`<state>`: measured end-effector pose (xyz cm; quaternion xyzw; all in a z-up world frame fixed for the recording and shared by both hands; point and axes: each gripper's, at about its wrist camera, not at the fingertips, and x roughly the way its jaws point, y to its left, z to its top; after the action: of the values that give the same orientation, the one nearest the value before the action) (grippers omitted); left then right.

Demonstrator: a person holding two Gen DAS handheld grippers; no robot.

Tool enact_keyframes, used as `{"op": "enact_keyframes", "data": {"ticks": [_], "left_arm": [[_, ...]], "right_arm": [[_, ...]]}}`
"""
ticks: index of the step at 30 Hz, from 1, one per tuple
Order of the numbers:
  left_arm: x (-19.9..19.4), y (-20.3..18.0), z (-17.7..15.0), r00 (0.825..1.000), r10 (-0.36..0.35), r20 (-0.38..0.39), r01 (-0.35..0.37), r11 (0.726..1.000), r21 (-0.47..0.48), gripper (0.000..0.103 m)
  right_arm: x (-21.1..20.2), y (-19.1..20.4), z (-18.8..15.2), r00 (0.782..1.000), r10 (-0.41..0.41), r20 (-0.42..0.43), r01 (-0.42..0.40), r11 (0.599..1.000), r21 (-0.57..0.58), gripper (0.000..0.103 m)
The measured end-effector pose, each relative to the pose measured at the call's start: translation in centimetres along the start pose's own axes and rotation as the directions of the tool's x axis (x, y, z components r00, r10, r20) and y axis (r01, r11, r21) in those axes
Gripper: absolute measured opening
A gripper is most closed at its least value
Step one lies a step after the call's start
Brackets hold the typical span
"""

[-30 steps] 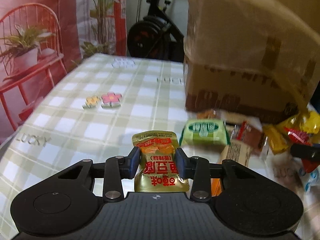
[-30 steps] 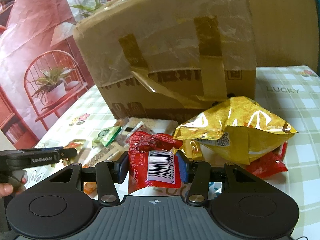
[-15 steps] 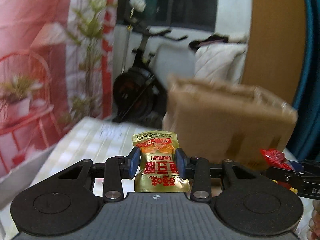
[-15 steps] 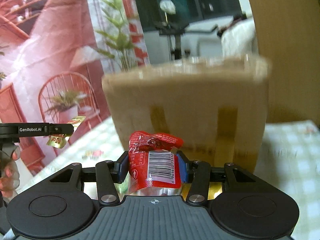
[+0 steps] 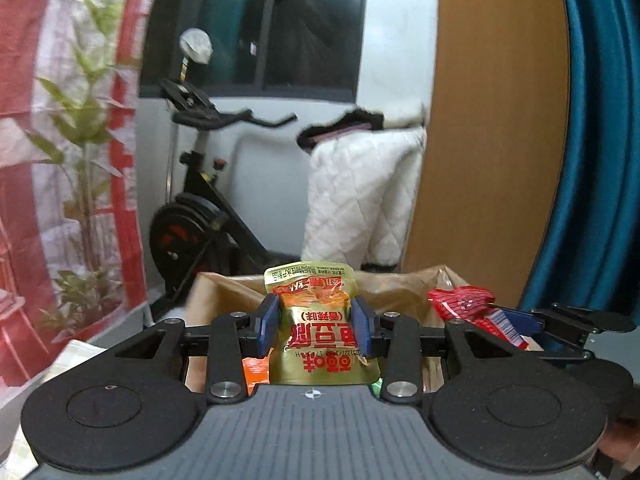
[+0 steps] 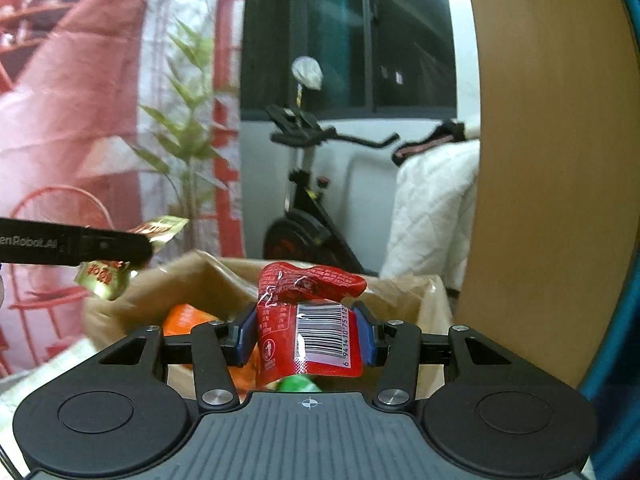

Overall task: Organize snacks
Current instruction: 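Carry both packets over the box and open both tools to drop them in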

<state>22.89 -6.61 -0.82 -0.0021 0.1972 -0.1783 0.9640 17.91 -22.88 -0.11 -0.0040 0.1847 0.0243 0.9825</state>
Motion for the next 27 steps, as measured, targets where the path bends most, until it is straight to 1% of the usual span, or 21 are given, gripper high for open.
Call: {"op": "enact_keyframes", "data": {"ticks": [2, 3, 4, 5, 6, 7, 9, 14, 17, 20, 23, 27], "left_arm": [[1.4, -0.2, -0.2, 0.999, -0.017, -0.036, 0.017, 1.0, -0.008, 0.043], [2.2, -0.3, -0.4, 0.998, -0.033, -0.056, 0.032, 0.999, -0.014, 0.047], [2.7, -0.3, -0.6, 0.996, -0.049, -0.072, 0.048, 0.999, -0.02, 0.049], [3.1, 0.0, -0.9, 0.994, -0.061, -0.085, 0.059, 0.998, -0.028, 0.049], [3.6, 0.1, -1.1, 0.992, -0.069, -0.101, 0.065, 0.997, -0.037, 0.053], [3.8, 0.3, -1.3, 0.991, -0.074, -0.113, 0.07, 0.997, -0.041, 0.06], [3.4, 0.9, -1.8, 0.991, -0.069, -0.113, 0.065, 0.997, -0.043, 0.061], [1.4, 2.6, -2.3, 0.992, -0.03, -0.124, 0.024, 0.999, -0.048, 0.062], [-1.1, 3.7, -2.4, 0.994, -0.005, -0.112, 0.001, 0.999, -0.035, 0.062], [-3.6, 4.6, -3.1, 0.995, 0.014, -0.096, -0.017, 0.999, -0.031, 0.062], [-5.9, 5.6, -4.0, 0.993, 0.05, -0.105, -0.055, 0.997, -0.046, 0.062], [-8.4, 6.7, -5.8, 0.991, 0.087, -0.101, -0.095, 0.993, -0.076, 0.062]], "right_arm": [[1.0, -0.4, -0.5, 0.999, -0.02, -0.028, 0.021, 1.0, 0.009, 0.046], [1.5, -0.6, -0.8, 0.999, -0.031, -0.041, 0.032, 0.999, 0.019, 0.049], [1.8, -0.9, -1.1, 0.998, -0.043, -0.054, 0.045, 0.999, 0.03, 0.055], [2.0, -0.7, -1.6, 0.997, -0.05, -0.061, 0.052, 0.998, 0.037, 0.058], [2.1, -0.8, -2.0, 0.996, -0.052, -0.068, 0.055, 0.997, 0.046, 0.061], [2.1, -0.9, -2.2, 0.996, -0.048, -0.072, 0.052, 0.997, 0.055, 0.068], [1.7, -1.1, -2.8, 0.997, -0.041, -0.07, 0.046, 0.996, 0.072, 0.074], [-0.3, -2.0, -3.2, 0.999, -0.016, -0.044, 0.021, 0.993, 0.118, 0.075], [-2.1, -2.4, -3.4, 1.0, 0.012, -0.024, -0.008, 0.989, 0.148, 0.075], [-4.0, -2.2, -3.9, 0.999, 0.036, -0.012, -0.034, 0.988, 0.152, 0.075], [-5.6, -2.2, -4.7, 0.998, 0.056, -0.015, -0.053, 0.986, 0.155, 0.075], [-7.5, -2.5, -6.6, 0.997, 0.073, -0.033, -0.066, 0.98, 0.19, 0.075]]}}
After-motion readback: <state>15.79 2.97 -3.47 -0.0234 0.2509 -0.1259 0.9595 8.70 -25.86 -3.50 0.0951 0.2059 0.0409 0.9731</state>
